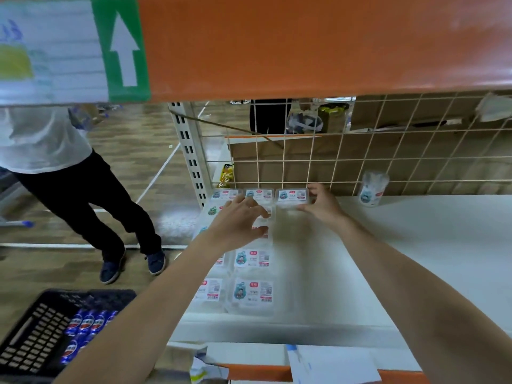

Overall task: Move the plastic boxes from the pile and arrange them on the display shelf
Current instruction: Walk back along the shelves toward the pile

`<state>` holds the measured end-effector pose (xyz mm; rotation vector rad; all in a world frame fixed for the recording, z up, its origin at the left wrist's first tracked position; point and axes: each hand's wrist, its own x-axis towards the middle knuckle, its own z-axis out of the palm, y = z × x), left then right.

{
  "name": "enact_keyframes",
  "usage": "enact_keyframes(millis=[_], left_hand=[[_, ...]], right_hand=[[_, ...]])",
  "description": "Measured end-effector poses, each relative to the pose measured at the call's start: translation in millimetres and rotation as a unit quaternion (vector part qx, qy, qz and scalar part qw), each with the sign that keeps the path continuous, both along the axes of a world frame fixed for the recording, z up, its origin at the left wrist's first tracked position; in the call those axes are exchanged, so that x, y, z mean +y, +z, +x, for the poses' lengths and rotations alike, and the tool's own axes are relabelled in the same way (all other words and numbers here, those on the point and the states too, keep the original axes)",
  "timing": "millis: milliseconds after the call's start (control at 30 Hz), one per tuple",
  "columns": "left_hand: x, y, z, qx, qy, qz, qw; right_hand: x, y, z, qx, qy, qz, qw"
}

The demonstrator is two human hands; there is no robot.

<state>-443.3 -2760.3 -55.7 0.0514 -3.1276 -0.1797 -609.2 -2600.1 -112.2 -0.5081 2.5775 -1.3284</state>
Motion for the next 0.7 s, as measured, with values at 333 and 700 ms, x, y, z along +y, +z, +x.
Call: enact_keyframes(millis=[333, 700], left_hand=[[2, 1, -14, -0.002, -0.025, -0.001, 1.000], [138, 1, -86, -0.022, -0.127, -0.079, 0.988]], right_hand=[[-2, 5, -4, 0.008, 0.032, 0.074, 0.997], [140, 57, 20, 0.279, 0.188, 0.441, 0.832]])
